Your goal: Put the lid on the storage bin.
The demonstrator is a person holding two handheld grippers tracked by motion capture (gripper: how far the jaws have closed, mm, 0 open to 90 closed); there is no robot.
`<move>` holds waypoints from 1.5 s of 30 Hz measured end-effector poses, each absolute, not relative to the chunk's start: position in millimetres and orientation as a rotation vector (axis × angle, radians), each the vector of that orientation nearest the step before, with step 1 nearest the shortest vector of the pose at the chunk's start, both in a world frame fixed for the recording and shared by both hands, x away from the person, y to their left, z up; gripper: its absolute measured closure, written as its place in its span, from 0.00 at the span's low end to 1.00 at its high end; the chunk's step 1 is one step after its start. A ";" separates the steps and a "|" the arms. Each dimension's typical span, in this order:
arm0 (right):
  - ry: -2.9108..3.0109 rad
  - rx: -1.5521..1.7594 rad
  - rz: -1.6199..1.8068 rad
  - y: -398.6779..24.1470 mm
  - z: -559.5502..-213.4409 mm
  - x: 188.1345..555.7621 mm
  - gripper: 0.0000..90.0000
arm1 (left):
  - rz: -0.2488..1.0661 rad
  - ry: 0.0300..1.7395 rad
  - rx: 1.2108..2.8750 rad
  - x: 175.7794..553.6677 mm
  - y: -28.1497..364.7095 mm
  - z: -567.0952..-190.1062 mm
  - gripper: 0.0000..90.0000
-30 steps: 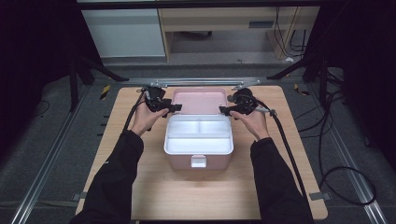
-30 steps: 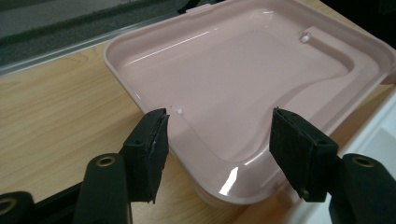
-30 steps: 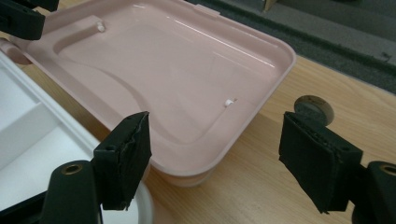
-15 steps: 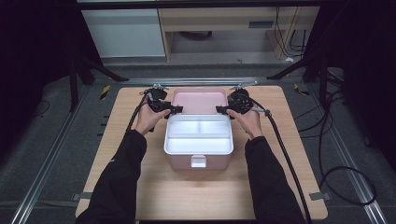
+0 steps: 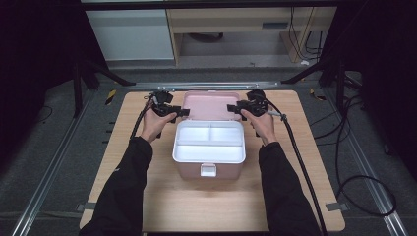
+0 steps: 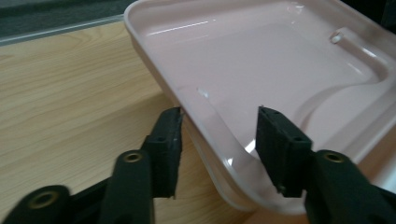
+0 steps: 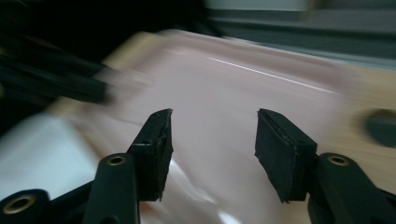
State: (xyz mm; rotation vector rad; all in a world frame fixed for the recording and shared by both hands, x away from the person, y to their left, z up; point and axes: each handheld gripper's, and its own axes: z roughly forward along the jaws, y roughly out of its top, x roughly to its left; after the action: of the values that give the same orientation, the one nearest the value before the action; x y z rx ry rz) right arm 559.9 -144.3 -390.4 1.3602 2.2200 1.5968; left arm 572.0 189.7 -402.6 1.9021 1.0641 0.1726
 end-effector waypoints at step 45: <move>2.216 1.426 1.299 -151.8 -421.6 561.0 0.37 | 0.269 1.057 1.973 573.1 174.3 -416.8 0.46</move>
State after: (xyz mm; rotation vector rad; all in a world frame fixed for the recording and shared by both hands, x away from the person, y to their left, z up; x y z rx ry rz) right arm 561.0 -151.8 -421.6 1.4257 2.2158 1.2993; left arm 573.1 174.3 -416.8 1.9731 1.0568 0.2685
